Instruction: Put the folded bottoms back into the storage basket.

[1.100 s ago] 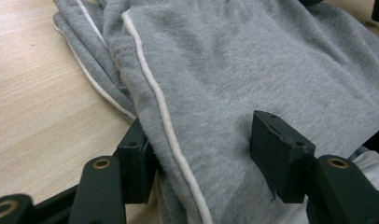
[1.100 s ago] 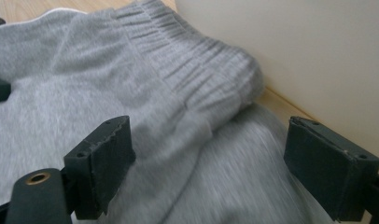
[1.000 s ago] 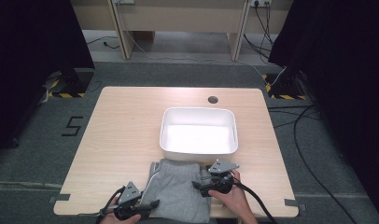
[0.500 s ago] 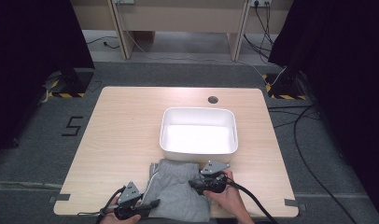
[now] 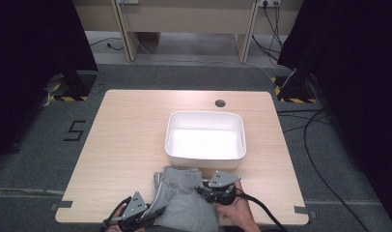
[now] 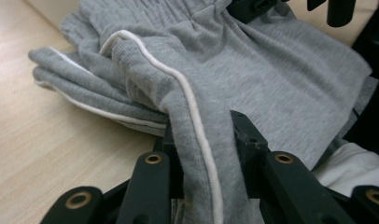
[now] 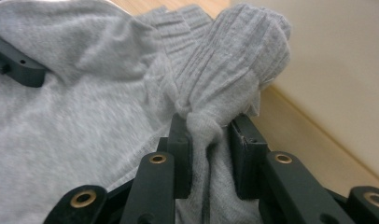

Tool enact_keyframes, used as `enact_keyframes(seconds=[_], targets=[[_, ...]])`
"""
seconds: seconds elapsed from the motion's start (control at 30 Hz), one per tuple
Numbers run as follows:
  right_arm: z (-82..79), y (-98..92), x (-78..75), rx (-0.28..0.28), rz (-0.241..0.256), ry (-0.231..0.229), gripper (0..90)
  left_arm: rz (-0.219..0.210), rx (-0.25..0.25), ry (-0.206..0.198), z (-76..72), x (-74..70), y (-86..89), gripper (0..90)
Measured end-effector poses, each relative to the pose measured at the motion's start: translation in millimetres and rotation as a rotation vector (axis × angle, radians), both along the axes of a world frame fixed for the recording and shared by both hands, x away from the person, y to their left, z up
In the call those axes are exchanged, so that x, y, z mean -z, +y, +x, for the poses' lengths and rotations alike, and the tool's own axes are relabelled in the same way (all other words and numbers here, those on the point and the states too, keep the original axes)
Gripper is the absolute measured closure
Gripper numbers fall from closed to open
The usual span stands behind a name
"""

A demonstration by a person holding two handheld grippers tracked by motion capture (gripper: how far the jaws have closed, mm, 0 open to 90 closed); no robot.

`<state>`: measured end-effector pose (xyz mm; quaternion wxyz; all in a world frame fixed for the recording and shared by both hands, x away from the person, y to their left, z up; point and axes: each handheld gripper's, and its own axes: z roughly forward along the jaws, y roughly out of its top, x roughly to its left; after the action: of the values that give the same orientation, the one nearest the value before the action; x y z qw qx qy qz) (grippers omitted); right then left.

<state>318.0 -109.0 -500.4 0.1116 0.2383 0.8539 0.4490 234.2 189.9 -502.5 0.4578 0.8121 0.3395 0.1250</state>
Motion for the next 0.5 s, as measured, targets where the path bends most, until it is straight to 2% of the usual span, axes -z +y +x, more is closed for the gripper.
enact_keyframes(seconds=[0.1,0.3,0.4,0.5], targets=[[-8.7,-1.1,-11.3,-0.018,0.009,-0.032,73.7,-0.016,0.016,-0.021,-5.6,-10.5,-0.9,70.5],[-17.8,-7.2,-35.4,-0.038,0.065,-0.082,73.8,-0.039,0.027,-0.063,-13.9,-33.2,1.7,70.5],[-21.0,-8.7,-46.1,-0.049,0.1,-0.087,73.8,-0.047,0.031,-0.08,-16.5,-42.8,3.2,70.4],[-20.8,-9.5,-55.4,-0.051,0.109,-0.101,73.8,-0.037,0.033,-0.095,-16.6,-51.6,3.3,70.4]])
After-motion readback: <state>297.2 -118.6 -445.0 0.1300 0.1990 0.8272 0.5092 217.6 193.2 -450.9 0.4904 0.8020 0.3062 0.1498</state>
